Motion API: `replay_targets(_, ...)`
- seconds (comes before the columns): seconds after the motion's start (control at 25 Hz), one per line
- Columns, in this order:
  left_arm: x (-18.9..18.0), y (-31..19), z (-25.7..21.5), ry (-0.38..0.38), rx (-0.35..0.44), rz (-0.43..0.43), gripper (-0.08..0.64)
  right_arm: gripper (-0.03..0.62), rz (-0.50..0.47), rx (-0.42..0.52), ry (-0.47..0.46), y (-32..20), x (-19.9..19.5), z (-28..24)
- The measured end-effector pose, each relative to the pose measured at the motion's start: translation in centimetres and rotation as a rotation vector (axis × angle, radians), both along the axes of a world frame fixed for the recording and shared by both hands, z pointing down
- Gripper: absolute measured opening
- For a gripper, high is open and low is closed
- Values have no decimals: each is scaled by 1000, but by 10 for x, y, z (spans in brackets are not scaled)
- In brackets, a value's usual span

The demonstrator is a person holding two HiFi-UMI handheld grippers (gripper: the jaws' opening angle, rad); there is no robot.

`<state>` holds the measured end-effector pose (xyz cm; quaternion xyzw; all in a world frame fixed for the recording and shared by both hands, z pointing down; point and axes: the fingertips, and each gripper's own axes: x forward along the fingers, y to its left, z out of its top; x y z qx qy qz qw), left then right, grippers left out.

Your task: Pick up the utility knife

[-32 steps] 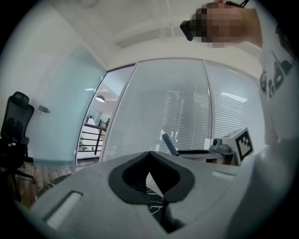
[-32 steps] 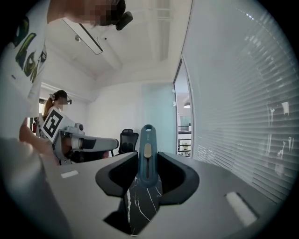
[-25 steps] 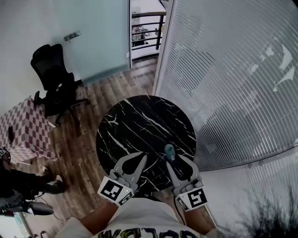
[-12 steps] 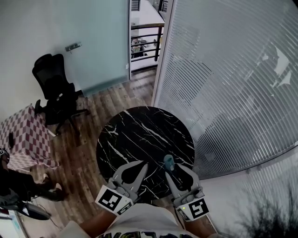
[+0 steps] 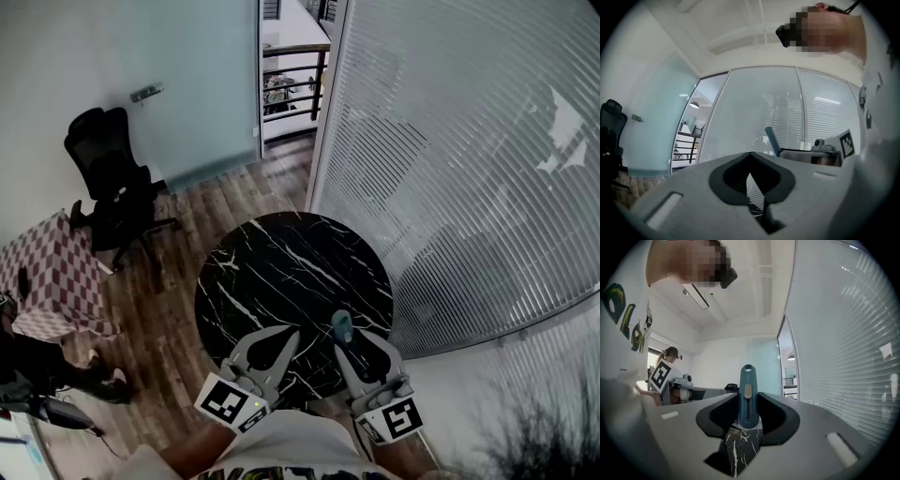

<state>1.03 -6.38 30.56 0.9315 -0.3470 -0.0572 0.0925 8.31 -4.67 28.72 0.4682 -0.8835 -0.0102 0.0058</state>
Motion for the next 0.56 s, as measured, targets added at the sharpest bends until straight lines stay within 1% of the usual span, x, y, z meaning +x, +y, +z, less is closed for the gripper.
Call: replay_targets(0.56,-6,5,-5,8,-1,6,5,133,-4,-2,7,4,-8,-4)
